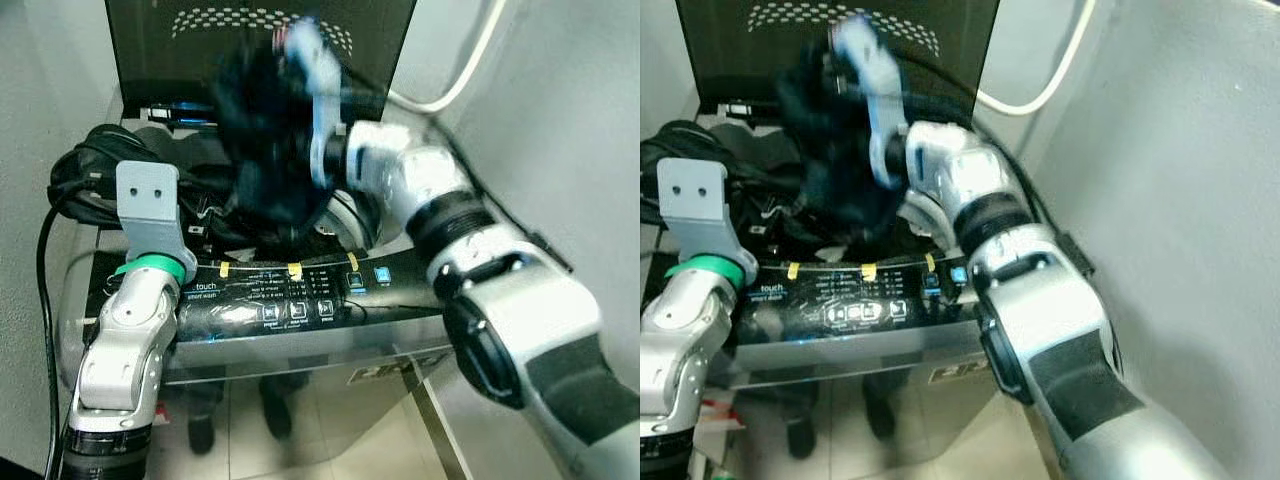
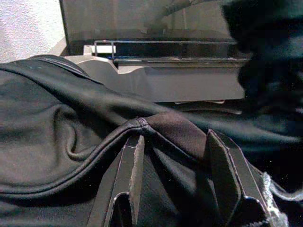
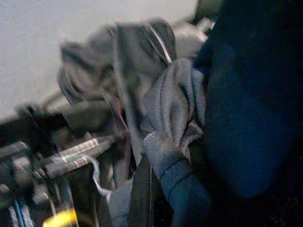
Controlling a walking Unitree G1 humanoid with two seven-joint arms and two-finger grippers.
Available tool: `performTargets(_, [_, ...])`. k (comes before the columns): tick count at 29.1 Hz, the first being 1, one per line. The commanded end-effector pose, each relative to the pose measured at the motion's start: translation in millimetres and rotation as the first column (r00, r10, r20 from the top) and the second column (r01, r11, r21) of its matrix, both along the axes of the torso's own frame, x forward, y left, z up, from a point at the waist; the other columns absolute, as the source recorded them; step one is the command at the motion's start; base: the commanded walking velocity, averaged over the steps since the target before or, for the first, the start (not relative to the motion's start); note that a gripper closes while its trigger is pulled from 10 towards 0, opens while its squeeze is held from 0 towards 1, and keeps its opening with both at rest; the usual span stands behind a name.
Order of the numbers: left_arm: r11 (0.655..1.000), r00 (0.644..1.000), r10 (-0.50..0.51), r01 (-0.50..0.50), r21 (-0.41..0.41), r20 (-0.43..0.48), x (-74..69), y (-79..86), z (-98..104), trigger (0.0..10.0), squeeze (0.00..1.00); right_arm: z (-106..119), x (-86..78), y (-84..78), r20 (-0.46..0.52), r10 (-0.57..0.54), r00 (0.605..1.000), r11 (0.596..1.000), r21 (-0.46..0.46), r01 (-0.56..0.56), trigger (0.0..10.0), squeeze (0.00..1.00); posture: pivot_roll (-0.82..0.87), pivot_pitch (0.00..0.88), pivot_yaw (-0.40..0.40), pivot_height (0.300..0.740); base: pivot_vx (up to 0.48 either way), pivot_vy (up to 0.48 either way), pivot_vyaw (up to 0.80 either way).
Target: Clothes washing
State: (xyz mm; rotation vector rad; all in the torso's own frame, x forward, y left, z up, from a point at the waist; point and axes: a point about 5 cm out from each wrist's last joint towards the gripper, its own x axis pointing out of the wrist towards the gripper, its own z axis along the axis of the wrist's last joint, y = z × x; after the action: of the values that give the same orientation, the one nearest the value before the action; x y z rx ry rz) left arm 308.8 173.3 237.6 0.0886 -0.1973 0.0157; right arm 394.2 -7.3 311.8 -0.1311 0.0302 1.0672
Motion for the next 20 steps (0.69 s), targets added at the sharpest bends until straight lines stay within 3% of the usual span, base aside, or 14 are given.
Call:
performTargets(1, [1.0,0.999,-0.024,0.024,0.005,-0.028,1.9,-5.7,-5.3,10.0,0.0,24.4,6.1,-11.3,0.11,-0.124,0.986,0.99,0.085,0.115,10.0,0.0,0.07,0.034,-0.088,0.74,0.0,0.0,0.0])
performTargets(3, [1.0,0.999,-0.029,0.029,0.005,-0.029,2.5,-6.7,-5.5,10.0,0.0,53.2,8.8,-22.3,0.168,-0.254,0.952,0.943,0.262,0.205,10.0,0.0,0.07,0.034,-0.088,0.74,0.0,0.0,0.0])
performTargets(4, [1.0,0.999,-0.029,0.029,0.005,-0.029,2.5,-6.7,-5.5,10.0,0.0,53.2,8.8,-22.3,0.168,-0.254,0.952,0.943,0.262,0.205,10.0,0.0,0.07,0.034,-0.088,0.74,0.0,0.0,0.0])
performTargets(5, [1.0,0.999,-0.029,0.03,0.006,-0.028,2.7,-6.6,-5.6,10.0,0.0,73.8,10.1,-34.7,0.158,-0.343,0.926,0.887,0.379,0.264,10.0,0.0,0.07,0.034,-0.088,0.74,0.0,0.0,0.0])
performTargets(7, [1.0,0.999,-0.029,0.03,0.006,-0.028,2.7,-6.6,-5.6,10.0,0.0,73.8,10.1,-34.7,0.158,-0.343,0.926,0.887,0.379,0.264,10.0,0.0,0.07,0.034,-0.088,0.74,0.0,0.0,0.0])
performTargets(8, [1.0,0.999,-0.029,0.029,0.009,-0.029,2.8,-5.8,-5.6,10.0,0.0,85.2,11.7,-45.4,0.157,-0.418,0.895,0.851,0.411,0.326,10.0,0.0,0.08,0.032,-0.087,0.74,0.0,0.0,0.0])
performTargets(9, [1.0,0.999,-0.025,0.025,0.011,-0.027,3.2,-4.1,-4.9,10.0,0.0,83.4,15.9,-56.5,0.215,-0.501,0.838,0.844,0.334,0.419,10.0,0.0,0.07,0.03,-0.083,0.74,0.0,0.0,0.0])
performTargets(10, [1.0,0.999,-0.025,0.025,0.011,-0.027,3.2,-4.1,-4.9,10.0,0.0,83.4,15.9,-56.5,0.215,-0.501,0.838,0.844,0.334,0.419,10.0,0.0,0.07,0.03,-0.083,0.74,0.0,0.0,0.0])
performTargets(11, [1.0,0.999,-0.023,0.024,0.021,-0.023,3.9,-2.2,-3.5,10.0,0.0,67.9,21.3,-65.2,0.293,-0.53,0.796,0.848,0.193,0.494,10.0,0.0,0.08,0.032,-0.085,0.74,0.0,0.0,0.0])
performTargets(13, [0.999,0.999,-0.023,0.024,0.023,-0.022,4.1,-1.5,-3.0,10.0,0.0,52.8,22.3,-61.6,0.289,-0.474,0.831,0.879,0.113,0.463,10.0,0.0,0.08,0.032,-0.085,0.74,0.0,0.0,0.0])
performTargets(15, [1.0,0.999,-0.02,0.021,0.022,-0.024,4.2,-0.9,-3.0,10.0,0.0,36.5,20.2,-51.1,0.246,-0.357,0.901,0.932,0.025,0.363,10.0,0.0,0.08,0.032,-0.08,0.74,0.0,0.0,0.0])
performTargets(16, [1.0,0.999,-0.02,0.021,0.022,-0.024,4.2,-0.9,-3.0,10.0,0.0,36.5,20.2,-51.1,0.246,-0.357,0.901,0.932,0.025,0.363,10.0,0.0,0.08,0.032,-0.08,0.74,0.0,0.0,0.0])
performTargets(18, [0.999,0.999,-0.023,0.024,0.024,-0.028,4.4,-0.1,-3.5,10.0,0.0,16.1,14.7,-37.7,0.202,-0.184,0.962,0.971,-0.116,0.21,10.0,0.0,0.08,0.037,-0.069,0.74,0.0,0.0,0.0])
performTargets(20, [0.999,0.999,-0.03,0.03,0.027,-0.031,4.6,-0.5,-3.7,10.0,0.0,-1.0,9.9,-29.2,0.173,-0.054,0.983,0.969,-0.229,0.094,10.0,0.0,0.07,0.039,-0.065,0.74,0.0,0.0,0.0])
